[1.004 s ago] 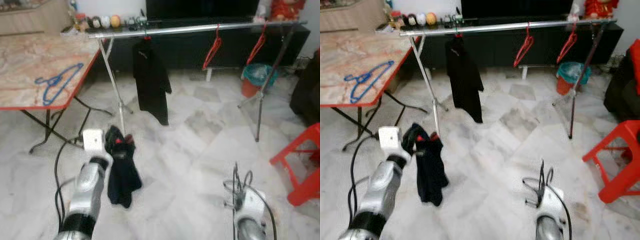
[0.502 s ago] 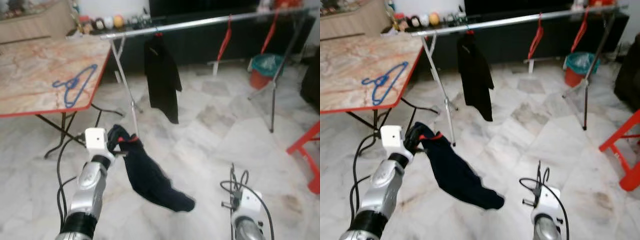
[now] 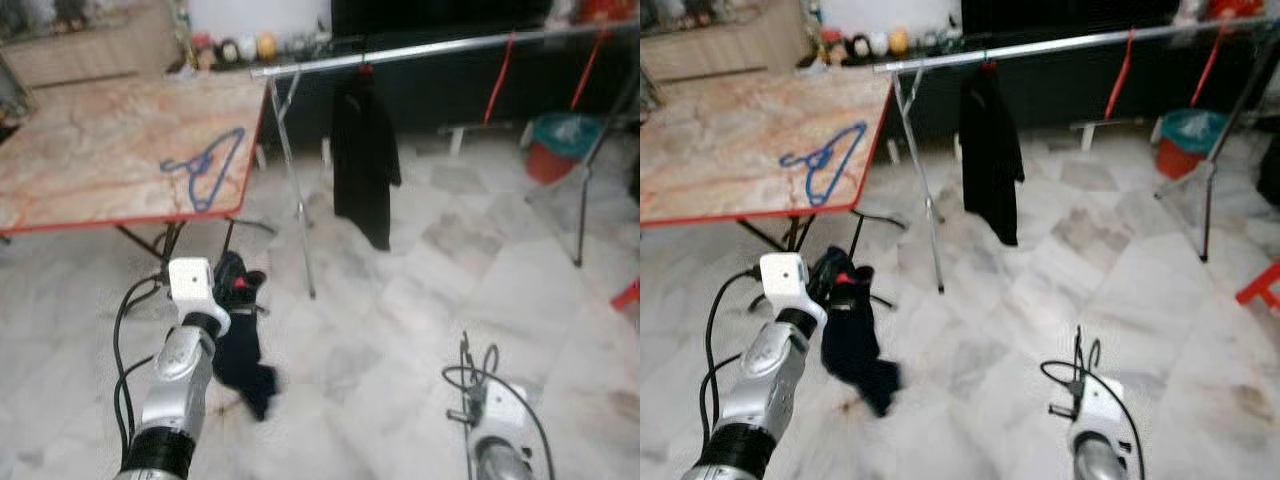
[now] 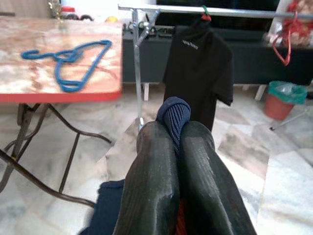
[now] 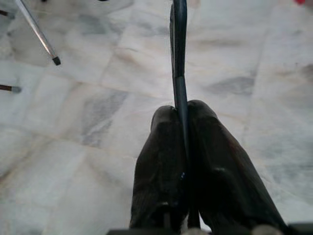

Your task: Hang hanger

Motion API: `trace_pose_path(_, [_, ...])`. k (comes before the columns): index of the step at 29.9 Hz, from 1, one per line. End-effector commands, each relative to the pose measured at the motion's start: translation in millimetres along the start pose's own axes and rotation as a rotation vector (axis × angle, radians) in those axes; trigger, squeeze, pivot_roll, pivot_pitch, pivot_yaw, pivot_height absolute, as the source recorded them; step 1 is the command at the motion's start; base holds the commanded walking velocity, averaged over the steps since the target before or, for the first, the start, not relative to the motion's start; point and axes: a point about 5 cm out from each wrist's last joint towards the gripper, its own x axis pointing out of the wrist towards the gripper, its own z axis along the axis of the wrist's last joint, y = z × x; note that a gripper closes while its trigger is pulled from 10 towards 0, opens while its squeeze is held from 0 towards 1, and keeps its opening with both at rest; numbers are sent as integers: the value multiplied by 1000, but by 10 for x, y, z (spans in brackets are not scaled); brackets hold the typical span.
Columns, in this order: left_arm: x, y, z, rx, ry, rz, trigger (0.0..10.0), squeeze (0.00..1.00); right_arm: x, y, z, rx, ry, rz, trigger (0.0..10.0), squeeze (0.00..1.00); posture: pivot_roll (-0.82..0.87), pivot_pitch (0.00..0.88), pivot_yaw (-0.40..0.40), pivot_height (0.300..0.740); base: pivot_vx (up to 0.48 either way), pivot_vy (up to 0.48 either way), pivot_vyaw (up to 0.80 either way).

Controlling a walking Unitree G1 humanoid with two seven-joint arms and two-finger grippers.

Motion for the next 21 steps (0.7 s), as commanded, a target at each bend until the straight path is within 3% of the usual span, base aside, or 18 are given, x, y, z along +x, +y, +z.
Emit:
trace_pose_path(1, [-3,116,80,9,-30,31,10000,0,-6,170,-21,-2,13,51,10000,0,46,0,66,740,0,480,406])
trace_pose_path(8, [1,120,85,3,-32,34,10000,0,-14,142,-59,9,36,48,10000,0,47,0,65,740,0,480,759])
trace_pose_path(21, [16,101,86,3,-30,21,10000,0,-29,128,-119,27,74,45,10000,0,48,0,67,740,0,480,0])
